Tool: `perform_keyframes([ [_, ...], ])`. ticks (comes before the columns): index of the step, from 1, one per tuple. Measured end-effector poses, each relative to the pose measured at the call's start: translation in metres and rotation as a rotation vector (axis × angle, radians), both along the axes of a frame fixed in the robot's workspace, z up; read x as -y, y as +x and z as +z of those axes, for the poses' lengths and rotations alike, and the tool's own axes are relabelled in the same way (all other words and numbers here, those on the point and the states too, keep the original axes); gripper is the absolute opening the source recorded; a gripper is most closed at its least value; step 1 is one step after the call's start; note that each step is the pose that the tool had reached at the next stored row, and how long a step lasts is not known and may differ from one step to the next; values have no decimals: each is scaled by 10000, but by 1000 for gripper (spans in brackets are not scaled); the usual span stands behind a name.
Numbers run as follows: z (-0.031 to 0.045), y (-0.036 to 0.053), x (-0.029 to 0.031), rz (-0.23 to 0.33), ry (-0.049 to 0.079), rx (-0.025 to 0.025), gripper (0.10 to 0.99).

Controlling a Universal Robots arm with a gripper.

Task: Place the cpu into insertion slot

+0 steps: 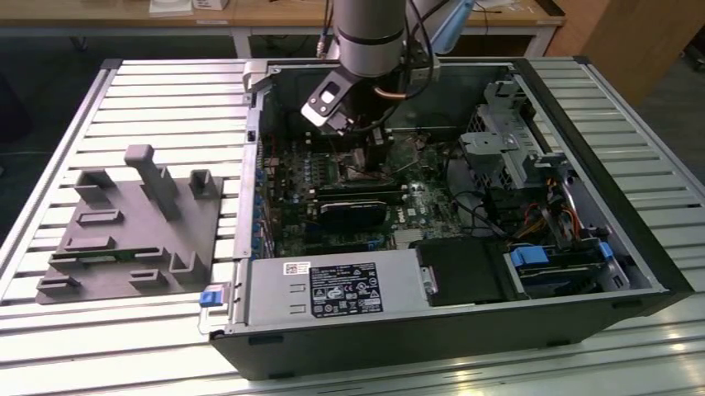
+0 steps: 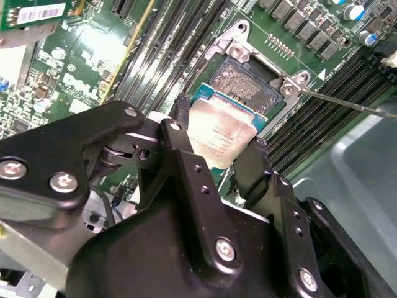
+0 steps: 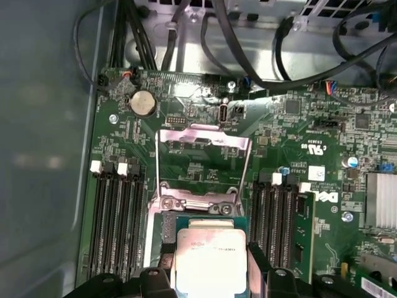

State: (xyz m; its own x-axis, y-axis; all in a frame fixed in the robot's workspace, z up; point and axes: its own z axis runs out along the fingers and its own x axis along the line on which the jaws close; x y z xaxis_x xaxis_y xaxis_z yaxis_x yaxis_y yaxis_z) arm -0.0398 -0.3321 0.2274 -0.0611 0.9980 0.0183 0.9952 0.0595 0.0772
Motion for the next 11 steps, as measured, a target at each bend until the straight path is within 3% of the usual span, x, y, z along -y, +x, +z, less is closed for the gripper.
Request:
perform_keyframes([
  [11, -96, -29, -84, -1, 1, 0, 537],
])
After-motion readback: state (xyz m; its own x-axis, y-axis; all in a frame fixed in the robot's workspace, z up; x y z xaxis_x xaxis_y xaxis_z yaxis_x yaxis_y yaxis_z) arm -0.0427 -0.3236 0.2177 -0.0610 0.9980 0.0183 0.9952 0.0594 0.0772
